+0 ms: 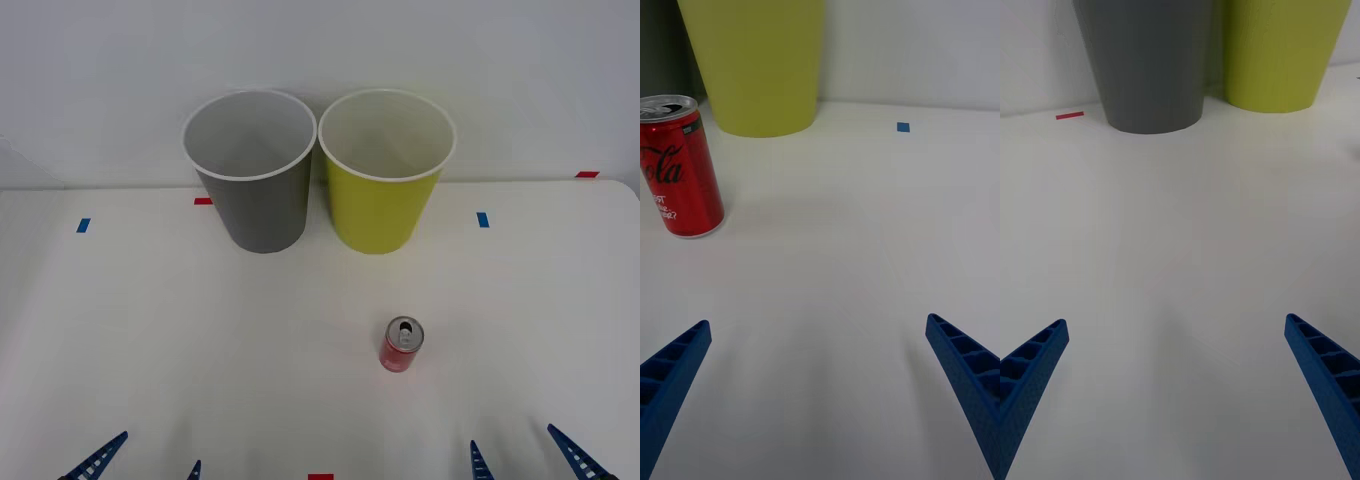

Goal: Put cans in the gray bin and PET bottles in the light green bin.

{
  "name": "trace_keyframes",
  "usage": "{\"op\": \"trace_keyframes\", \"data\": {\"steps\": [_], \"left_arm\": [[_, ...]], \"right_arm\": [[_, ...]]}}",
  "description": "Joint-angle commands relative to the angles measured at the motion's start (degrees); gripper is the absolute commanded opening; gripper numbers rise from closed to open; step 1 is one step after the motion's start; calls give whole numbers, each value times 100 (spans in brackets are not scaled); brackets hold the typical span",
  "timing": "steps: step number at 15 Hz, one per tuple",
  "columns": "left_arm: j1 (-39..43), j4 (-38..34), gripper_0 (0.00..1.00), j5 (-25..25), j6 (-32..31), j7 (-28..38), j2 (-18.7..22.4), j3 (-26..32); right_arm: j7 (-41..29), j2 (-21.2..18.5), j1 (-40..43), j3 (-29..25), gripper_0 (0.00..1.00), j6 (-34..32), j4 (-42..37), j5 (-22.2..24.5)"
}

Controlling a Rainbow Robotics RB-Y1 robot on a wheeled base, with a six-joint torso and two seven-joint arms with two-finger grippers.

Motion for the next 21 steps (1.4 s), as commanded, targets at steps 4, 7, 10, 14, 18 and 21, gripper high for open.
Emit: {"op": "trace_keyframes", "data": {"steps": [4,7,10,14,18,21], "left_arm": [[0,0,100,0,0,0,0,0],[0,0,100,0,0,0,0,0],[0,0,100,0,0,0,0,0],[0,0,100,0,0,0,0,0],[0,0,100,0,0,0,0,0],[0,0,100,0,0,0,0,0]], "right_arm": [[88,141,88,167,100,-527,299,123],[141,123,97,246,100,-844,299,211],[149,123,26,352,100,-897,299,202],[123,167,-501,519,100,-967,598,167],[106,246,-1169,650,100,-958,853,158],[88,290,-1617,738,100,-949,1099,149]]}}
